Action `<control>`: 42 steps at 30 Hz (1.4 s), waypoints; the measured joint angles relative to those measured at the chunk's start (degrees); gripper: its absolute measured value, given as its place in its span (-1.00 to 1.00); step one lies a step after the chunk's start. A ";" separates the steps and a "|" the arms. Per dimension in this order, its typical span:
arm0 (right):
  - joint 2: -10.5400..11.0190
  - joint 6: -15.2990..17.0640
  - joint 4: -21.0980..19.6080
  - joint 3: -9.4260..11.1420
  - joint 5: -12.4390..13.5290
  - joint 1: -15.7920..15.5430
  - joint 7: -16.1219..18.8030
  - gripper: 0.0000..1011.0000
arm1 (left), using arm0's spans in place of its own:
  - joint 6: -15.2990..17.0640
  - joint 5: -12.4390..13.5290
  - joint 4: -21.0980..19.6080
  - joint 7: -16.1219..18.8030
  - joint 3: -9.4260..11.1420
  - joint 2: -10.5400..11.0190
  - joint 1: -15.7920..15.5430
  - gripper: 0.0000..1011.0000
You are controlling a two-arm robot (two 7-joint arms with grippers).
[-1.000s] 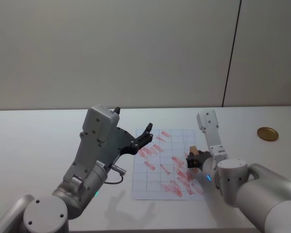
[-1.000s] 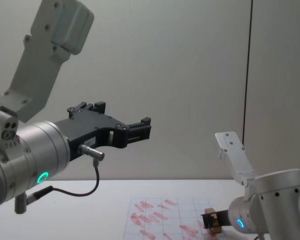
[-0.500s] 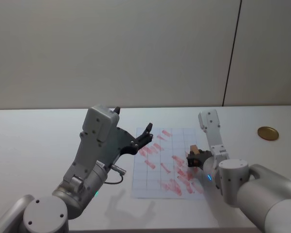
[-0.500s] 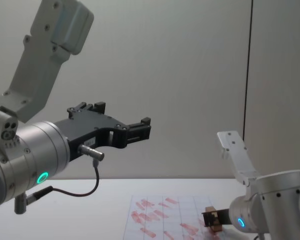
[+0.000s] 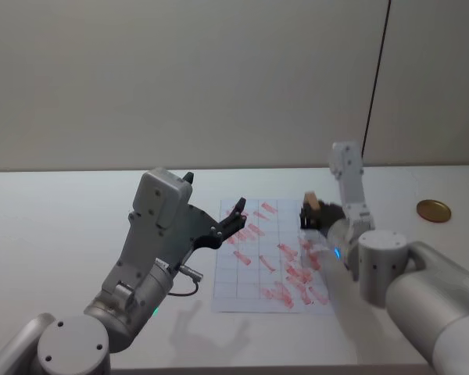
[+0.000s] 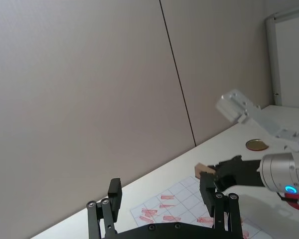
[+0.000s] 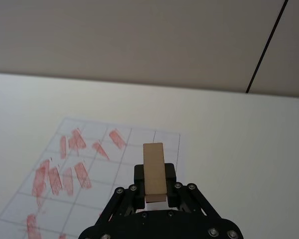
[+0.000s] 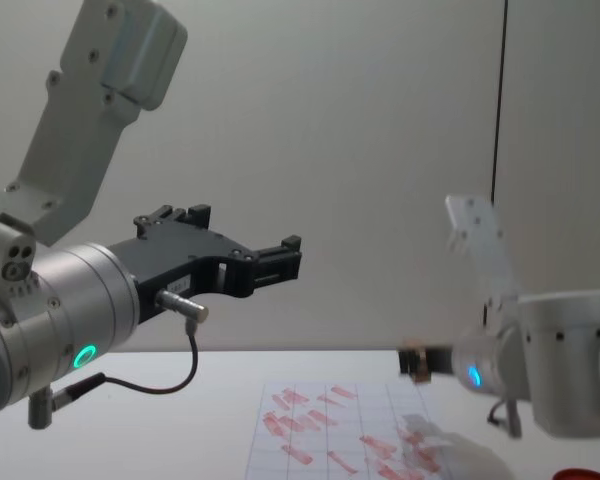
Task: Use the one hand to pick up the stamp and affix it onto the A4 paper.
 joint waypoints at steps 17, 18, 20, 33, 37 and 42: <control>4.48 13.18 -34.41 2.42 1.07 -14.18 -0.89 -0.56 | 0.00 0.00 0.00 0.00 0.00 0.00 0.00 0.96; 4.67 13.92 -35.36 2.54 1.06 -14.67 -0.97 -0.56 | 0.00 0.00 0.00 0.00 0.00 0.00 0.00 0.96; 5.24 15.48 -38.08 2.86 1.00 -16.13 -1.15 -0.57 | 0.00 0.00 0.00 0.00 0.00 0.00 0.00 0.96; 8.87 23.17 -49.38 5.21 0.19 -24.43 -1.64 -0.57 | 0.00 0.00 0.00 0.00 0.00 0.00 0.00 0.96; 9.74 25.09 -51.21 5.90 0.06 -26.31 -1.77 -0.57 | 0.00 0.00 0.00 0.00 0.00 0.00 0.00 0.96; 10.75 27.46 -52.92 6.71 -0.07 -28.40 -1.91 -0.57 | 0.00 0.00 0.00 0.00 0.00 0.00 0.00 0.96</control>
